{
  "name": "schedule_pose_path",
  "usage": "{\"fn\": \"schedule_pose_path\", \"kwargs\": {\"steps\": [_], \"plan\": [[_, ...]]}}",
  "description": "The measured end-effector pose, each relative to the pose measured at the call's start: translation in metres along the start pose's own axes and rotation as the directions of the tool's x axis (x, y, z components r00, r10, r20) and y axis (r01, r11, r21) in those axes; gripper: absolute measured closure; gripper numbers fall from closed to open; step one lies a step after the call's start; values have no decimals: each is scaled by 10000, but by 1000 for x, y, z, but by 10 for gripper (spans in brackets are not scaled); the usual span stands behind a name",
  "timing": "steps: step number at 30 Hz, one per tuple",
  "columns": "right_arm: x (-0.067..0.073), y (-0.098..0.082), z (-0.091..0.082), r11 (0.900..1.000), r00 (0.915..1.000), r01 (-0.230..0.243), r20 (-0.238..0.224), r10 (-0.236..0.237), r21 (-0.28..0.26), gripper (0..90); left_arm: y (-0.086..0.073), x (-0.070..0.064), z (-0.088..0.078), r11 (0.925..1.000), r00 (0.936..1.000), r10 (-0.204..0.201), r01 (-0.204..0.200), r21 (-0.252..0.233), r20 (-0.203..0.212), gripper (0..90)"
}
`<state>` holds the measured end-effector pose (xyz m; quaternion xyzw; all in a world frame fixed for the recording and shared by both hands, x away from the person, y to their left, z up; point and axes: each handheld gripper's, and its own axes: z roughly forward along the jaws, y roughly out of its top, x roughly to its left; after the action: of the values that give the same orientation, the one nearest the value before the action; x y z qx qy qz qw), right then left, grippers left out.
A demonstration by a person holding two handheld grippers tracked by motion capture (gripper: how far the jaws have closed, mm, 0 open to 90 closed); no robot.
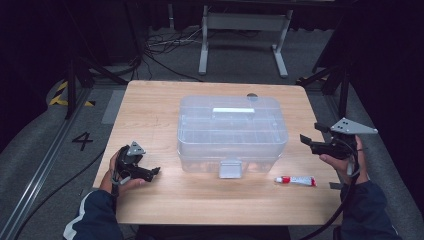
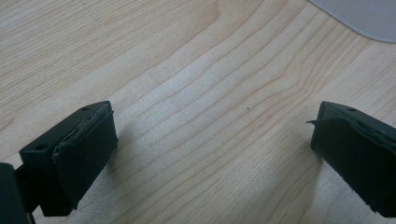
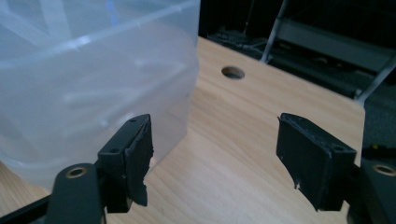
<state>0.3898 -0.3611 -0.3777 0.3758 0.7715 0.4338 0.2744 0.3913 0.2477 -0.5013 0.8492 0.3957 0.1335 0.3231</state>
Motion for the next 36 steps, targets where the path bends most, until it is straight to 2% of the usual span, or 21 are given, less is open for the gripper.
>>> {"fn": "schedule_pose_path", "kwargs": {"steps": [4,7,9,15,19,23,24,29,32,36], "plan": [[9,18,-5,9986,9991,394,-151,-400,-349,304,0,0,0,10000,10000,-11,11,14,6,7],[15,29,-5,9966,9963,741,-404,-755,-360,329,0,0,0,10000,10000,-13,13,14,7,7],[21,37,-3,9937,9929,1024,-561,-1049,-447,331,0,0,0,10000,10000,-13,13,14,8,7],[29,56,9,9892,9840,1438,-1024,-1462,-297,337,0,0,0,10000,10000,-16,16,10,18,7],[31,69,16,9894,9813,1423,-1268,-1450,-301,344,0,0,0,10000,10000,-20,20,3,14,7],[37,81,25,9862,9768,1656,-1365,-1651,-76,347,0,0,0,10000,10000,-23,23,9,9,7],[40,87,29,9846,9733,1749,-1522,-1719,65,352,0,0,0,10000,10000,-24,24,9,11,7],[46,95,38,9822,9687,1857,-1722,-1786,264,366,0,0,0,10000,10000,-27,27,9,11,7],[51,99,50,9766,9643,2084,-1783,-1959,539,370,0,0,0,10000,10000,-50,50,-3,7,6],[55,102,58,9761,9629,2082,-1881,-1934,623,388,0,0,0,10000,10000,-42,42,-3,2,6]]}}
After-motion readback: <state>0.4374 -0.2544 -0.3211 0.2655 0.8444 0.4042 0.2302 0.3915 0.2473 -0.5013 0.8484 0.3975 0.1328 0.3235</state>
